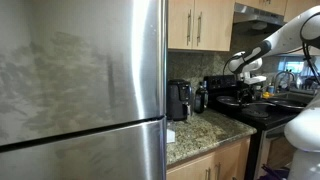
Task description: Open the right door of the cabinet above the air fryer
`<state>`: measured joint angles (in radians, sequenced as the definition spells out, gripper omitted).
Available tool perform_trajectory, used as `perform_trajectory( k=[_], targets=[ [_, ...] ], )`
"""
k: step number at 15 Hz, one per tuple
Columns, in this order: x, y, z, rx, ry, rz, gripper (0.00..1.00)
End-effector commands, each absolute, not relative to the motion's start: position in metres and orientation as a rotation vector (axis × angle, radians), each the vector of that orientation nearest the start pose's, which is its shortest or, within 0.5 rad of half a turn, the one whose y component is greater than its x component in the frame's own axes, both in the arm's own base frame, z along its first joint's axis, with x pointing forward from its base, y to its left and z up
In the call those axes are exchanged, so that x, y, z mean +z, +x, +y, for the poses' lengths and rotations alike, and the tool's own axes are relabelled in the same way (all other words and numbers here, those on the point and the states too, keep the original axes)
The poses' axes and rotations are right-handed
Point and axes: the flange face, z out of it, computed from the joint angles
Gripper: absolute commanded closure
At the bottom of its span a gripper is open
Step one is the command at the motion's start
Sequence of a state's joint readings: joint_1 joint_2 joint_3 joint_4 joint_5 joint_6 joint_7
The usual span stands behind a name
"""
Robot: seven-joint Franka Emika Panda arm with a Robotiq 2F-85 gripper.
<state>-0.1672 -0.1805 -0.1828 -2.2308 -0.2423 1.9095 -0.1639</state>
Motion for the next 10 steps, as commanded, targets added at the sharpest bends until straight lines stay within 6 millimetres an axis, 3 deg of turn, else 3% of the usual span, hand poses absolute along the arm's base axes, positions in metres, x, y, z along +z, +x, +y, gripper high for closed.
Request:
perform_trajectory(
  k=[1,2,3,6,10],
  targets=[
    [0.437,0.441,-0.181,0.305,-3.272,0.137,0.0],
    [0.453,0.435,-0.183,0.251,-3.282,0.117,0.0],
    [0.476,0.456,-0.147,0.206,-3.292,0.103,0.0],
    [0.547,0.437,-0.124,-0.085,-3.325,-0.039,0.0],
    [0.638,0.381,-0.11,-0.475,-3.239,-0.097,0.0]
  ],
)
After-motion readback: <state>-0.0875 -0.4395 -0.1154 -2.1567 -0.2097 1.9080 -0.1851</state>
